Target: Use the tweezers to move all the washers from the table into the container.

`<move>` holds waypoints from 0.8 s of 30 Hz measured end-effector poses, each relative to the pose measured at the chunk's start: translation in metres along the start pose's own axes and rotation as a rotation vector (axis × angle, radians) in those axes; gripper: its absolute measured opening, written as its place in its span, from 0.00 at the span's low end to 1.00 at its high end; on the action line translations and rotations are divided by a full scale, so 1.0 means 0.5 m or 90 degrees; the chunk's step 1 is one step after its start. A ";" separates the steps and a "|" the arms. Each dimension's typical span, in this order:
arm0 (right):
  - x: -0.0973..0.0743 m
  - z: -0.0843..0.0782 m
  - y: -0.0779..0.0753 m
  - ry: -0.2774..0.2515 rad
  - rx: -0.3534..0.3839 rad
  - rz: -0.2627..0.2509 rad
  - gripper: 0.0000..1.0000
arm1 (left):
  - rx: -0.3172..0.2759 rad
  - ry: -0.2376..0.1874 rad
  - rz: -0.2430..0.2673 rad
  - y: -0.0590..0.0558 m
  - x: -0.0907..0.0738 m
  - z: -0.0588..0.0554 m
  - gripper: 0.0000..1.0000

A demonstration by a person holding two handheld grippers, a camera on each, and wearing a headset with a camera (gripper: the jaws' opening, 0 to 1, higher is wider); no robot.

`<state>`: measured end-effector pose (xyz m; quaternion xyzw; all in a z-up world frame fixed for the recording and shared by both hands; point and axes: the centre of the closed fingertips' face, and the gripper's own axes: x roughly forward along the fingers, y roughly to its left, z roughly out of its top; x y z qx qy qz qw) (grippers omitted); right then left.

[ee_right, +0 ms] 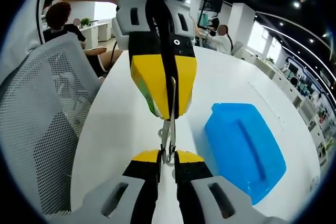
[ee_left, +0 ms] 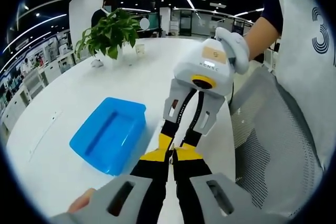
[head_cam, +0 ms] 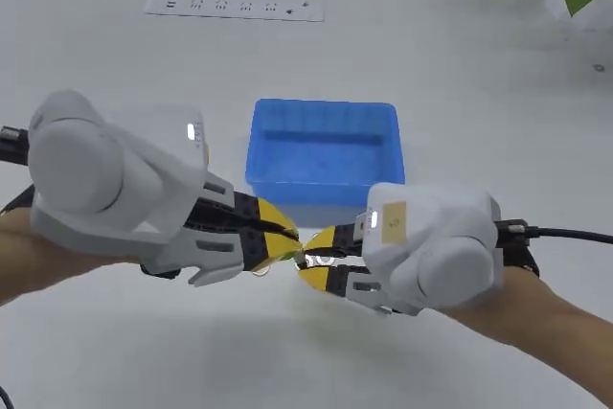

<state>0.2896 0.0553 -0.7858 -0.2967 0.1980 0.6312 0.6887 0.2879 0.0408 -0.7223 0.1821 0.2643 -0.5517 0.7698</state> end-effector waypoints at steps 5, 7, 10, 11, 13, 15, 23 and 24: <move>-0.001 -0.009 0.003 0.017 -0.013 0.009 0.11 | -0.009 -0.001 0.001 0.003 0.001 0.003 0.07; -0.001 -0.009 0.006 0.020 -0.012 0.018 0.13 | -0.009 0.000 0.003 0.005 0.003 0.004 0.07; -0.006 0.005 -0.002 0.003 -0.015 0.009 0.18 | -0.007 0.003 -0.002 0.006 0.005 0.006 0.07; -0.007 0.007 -0.005 0.003 -0.016 0.007 0.18 | -0.005 0.004 -0.003 0.006 0.006 0.006 0.07; -0.005 0.015 -0.011 -0.007 -0.008 0.008 0.18 | -0.006 0.004 -0.011 0.003 0.008 0.007 0.07; -0.001 0.012 -0.010 -0.001 -0.002 0.022 0.16 | -0.006 0.005 -0.014 0.002 0.009 0.008 0.07; 0.008 -0.018 0.003 0.056 -0.035 0.047 0.09 | -0.017 0.007 -0.020 0.002 0.012 0.006 0.07; 0.006 -0.033 0.007 0.080 -0.044 0.051 0.05 | -0.017 0.009 -0.015 0.003 0.014 0.003 0.07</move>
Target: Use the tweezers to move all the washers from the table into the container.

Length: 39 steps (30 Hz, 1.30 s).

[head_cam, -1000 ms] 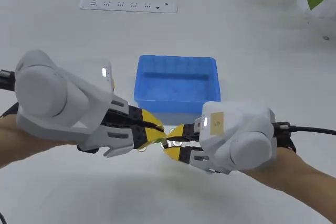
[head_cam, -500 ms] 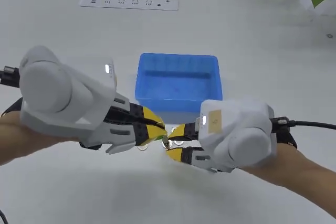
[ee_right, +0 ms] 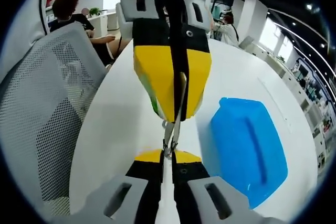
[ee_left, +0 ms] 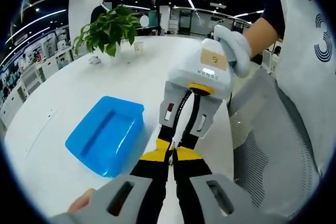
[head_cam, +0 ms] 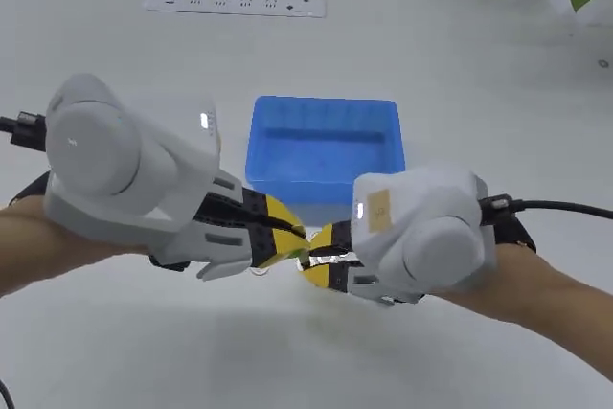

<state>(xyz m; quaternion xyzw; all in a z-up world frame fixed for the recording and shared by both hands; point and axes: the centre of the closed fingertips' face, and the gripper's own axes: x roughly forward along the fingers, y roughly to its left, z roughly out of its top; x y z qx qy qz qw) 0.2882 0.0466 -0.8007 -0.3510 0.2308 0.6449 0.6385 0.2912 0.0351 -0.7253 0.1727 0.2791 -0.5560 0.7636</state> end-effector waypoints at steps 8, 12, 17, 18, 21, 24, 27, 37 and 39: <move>-0.011 0.006 -0.006 -0.067 0.133 -0.005 0.20 | -0.007 -0.001 -0.001 0.004 -0.001 -0.007 0.08; -0.016 0.014 -0.012 -0.078 0.093 -0.006 0.17 | -0.006 0.001 -0.003 0.005 -0.001 -0.006 0.08; -0.006 0.029 -0.006 -0.089 0.082 0.009 0.18 | -0.003 0.001 -0.008 0.001 0.003 -0.004 0.08; -0.003 0.033 -0.007 -0.092 0.078 0.012 0.18 | -0.002 0.001 -0.009 0.002 0.004 -0.004 0.08; 0.005 0.038 -0.005 -0.092 0.068 0.019 0.14 | -0.004 0.002 -0.009 0.002 0.004 -0.004 0.08; 0.004 0.038 -0.007 -0.088 0.058 0.023 0.11 | -0.005 0.006 -0.009 0.005 0.001 -0.008 0.08; 0.005 0.038 -0.005 -0.089 0.051 0.022 0.10 | -0.005 0.008 -0.008 0.004 0.000 -0.009 0.08; -0.012 0.047 -0.004 -0.096 0.058 0.012 0.10 | -0.019 -0.003 -0.006 0.001 -0.016 -0.003 0.08; -0.018 0.055 -0.005 -0.095 0.044 0.007 0.10 | -0.020 -0.007 -0.010 -0.002 -0.024 0.005 0.08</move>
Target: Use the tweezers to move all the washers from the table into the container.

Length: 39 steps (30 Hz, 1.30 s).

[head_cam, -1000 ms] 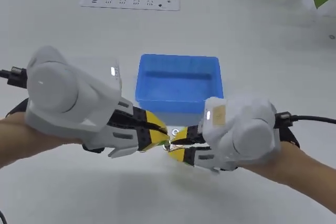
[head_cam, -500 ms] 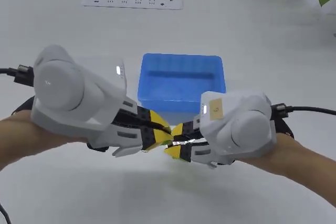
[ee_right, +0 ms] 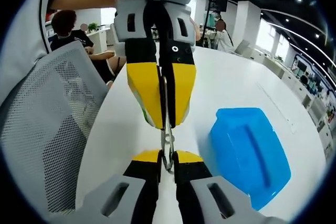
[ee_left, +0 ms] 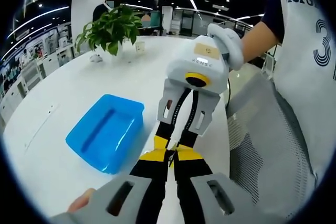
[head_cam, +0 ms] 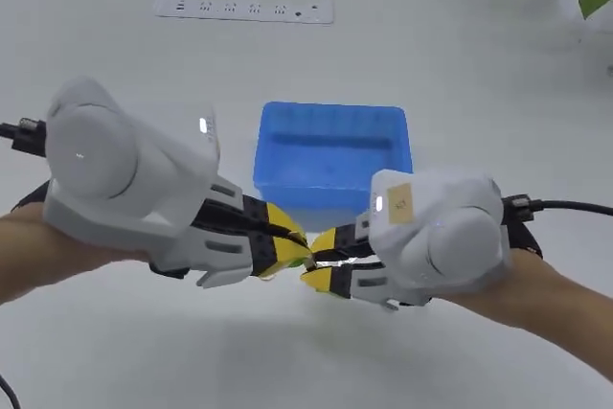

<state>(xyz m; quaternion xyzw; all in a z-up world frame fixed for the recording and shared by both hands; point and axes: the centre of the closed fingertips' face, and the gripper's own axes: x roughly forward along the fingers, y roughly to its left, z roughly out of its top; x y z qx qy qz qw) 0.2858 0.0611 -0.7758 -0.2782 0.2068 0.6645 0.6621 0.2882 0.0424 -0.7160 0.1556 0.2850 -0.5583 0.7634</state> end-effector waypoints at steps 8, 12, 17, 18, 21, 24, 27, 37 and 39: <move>-0.033 0.051 -0.025 -0.015 -0.011 -0.025 0.10 | 0.029 -0.029 0.020 0.007 -0.040 0.049 0.08; -0.051 0.075 -0.043 -0.023 -0.025 -0.042 0.10 | 0.061 -0.044 0.033 0.017 -0.060 0.080 0.08; -0.078 0.103 -0.076 -0.025 -0.051 -0.065 0.10 | 0.111 -0.056 0.050 0.031 -0.074 0.119 0.08; -0.083 0.107 -0.082 -0.028 -0.051 -0.067 0.10 | 0.115 -0.057 0.051 0.031 -0.075 0.123 0.08; -0.096 0.119 -0.100 -0.038 -0.051 -0.076 0.10 | 0.132 -0.068 0.055 0.041 -0.081 0.147 0.08; -0.104 0.127 -0.121 -0.049 -0.051 -0.091 0.10 | 0.140 -0.077 0.060 0.054 -0.082 0.162 0.08; -0.107 0.128 -0.142 -0.059 -0.042 -0.105 0.10 | 0.153 -0.076 0.069 0.071 -0.079 0.173 0.08; -0.102 0.103 -0.203 -0.059 -0.028 -0.136 0.10 | 0.168 -0.069 0.069 0.130 -0.048 0.178 0.08; -0.094 0.092 -0.214 -0.055 -0.023 -0.135 0.10 | 0.152 -0.072 0.067 0.141 -0.039 0.175 0.08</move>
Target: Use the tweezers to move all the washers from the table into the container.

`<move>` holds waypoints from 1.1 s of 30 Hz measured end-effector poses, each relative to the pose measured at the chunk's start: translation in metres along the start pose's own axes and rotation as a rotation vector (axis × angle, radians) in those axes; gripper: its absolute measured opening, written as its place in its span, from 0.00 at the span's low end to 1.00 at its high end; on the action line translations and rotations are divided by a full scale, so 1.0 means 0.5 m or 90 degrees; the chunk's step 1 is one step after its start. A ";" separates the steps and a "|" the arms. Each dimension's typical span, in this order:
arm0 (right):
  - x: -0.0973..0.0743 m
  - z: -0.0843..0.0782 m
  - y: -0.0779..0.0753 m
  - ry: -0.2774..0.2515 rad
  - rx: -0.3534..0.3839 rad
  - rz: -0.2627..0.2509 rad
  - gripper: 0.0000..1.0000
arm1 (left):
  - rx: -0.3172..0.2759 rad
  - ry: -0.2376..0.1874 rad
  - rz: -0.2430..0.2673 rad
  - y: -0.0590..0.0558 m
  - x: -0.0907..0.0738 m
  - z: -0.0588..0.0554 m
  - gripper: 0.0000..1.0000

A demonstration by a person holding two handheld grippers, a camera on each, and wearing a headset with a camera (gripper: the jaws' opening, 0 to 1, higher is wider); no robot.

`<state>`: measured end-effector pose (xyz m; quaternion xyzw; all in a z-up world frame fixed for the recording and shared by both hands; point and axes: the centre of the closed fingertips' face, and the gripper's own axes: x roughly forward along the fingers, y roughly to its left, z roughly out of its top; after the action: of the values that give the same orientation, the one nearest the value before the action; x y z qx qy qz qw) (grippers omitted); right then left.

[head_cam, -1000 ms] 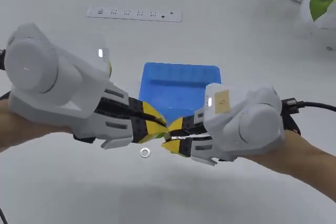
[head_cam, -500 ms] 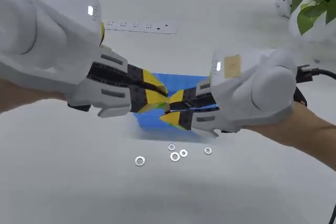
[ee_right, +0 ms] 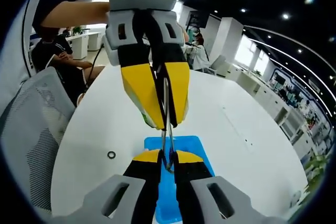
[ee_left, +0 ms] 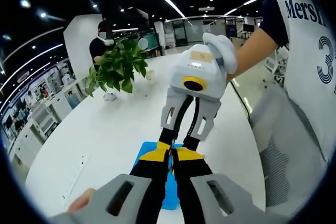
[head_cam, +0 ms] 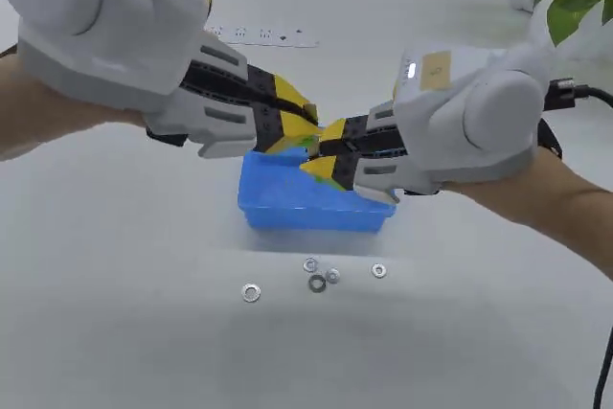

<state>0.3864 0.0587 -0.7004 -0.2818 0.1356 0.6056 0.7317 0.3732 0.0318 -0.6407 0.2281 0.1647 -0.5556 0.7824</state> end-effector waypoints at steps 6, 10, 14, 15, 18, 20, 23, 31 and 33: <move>0.029 -0.042 -0.014 0.019 0.014 0.012 0.10 | -0.028 0.008 -0.003 0.025 0.030 -0.042 0.08; 0.064 -0.078 -0.029 0.028 0.025 0.019 0.10 | -0.043 0.021 -0.002 0.041 0.055 -0.073 0.08; 0.086 -0.100 -0.037 0.035 0.041 0.025 0.10 | -0.055 0.029 -0.002 0.056 0.073 -0.097 0.08; 0.090 -0.104 -0.038 0.037 0.046 0.025 0.10 | -0.058 0.034 -0.002 0.061 0.078 -0.105 0.08; 0.102 -0.118 -0.035 0.040 0.066 0.033 0.10 | -0.061 0.046 -0.010 0.067 0.088 -0.122 0.08; 0.105 -0.125 -0.031 0.045 0.071 0.037 0.10 | -0.065 0.053 -0.015 0.069 0.093 -0.133 0.08; 0.107 -0.133 -0.025 0.048 0.075 0.040 0.10 | -0.078 0.052 -0.020 0.068 0.099 -0.142 0.08; 0.106 -0.138 -0.018 0.047 0.083 0.046 0.11 | -0.088 0.054 -0.023 0.064 0.102 -0.147 0.08; 0.106 -0.138 -0.020 0.049 0.083 0.045 0.12 | -0.080 0.055 -0.017 0.067 0.102 -0.146 0.08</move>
<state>0.4182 0.0606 -0.7820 -0.2518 0.2126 0.6094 0.7211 0.4215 0.0399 -0.7224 0.1997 0.2358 -0.5445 0.7798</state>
